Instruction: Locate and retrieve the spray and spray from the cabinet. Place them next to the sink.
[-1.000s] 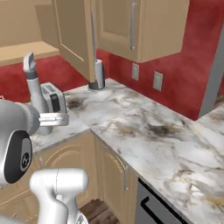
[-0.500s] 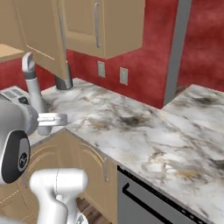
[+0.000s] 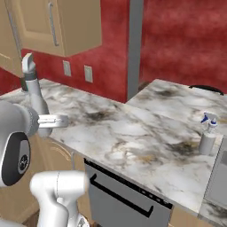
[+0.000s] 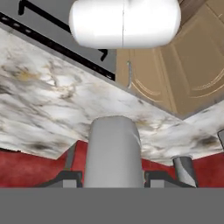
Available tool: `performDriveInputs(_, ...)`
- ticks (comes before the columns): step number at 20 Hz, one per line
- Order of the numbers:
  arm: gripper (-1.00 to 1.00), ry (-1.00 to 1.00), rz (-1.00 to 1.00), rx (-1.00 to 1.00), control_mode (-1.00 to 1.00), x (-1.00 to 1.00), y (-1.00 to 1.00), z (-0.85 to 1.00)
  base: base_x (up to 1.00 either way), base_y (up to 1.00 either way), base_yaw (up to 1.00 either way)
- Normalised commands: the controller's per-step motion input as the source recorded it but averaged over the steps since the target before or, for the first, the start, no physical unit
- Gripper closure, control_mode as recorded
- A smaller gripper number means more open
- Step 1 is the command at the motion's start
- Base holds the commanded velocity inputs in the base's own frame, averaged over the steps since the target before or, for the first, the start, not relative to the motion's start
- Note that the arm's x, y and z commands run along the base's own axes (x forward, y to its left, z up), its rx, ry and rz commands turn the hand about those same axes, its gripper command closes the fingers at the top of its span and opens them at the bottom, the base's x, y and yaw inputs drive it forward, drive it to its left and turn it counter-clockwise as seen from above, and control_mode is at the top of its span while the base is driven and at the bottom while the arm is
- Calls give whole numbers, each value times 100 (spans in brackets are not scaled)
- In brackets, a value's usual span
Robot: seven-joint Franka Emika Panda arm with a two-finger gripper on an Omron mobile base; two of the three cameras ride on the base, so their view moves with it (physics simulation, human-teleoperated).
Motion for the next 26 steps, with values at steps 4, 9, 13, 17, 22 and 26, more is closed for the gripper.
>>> performDriveInputs(4, 100, 0, 0, 0, 100, 0, 0, 0, 4, -72, -27)
performDriveInputs(9, 100, 0, 0, 0, 100, 0, 0, 0, 2, -68, -25)
performDriveInputs(13, 100, 0, 0, 0, 100, 0, 0, 0, 2, -45, -33)
performDriveInputs(17, 100, 0, 0, 0, 100, 0, 0, 0, 7, -14, -38)
performDriveInputs(22, 100, 0, 0, 0, 100, 0, 0, 0, 17, -17, -14)
performDriveInputs(26, 100, 0, 0, 0, 100, 0, 0, 0, 25, -21, -10)
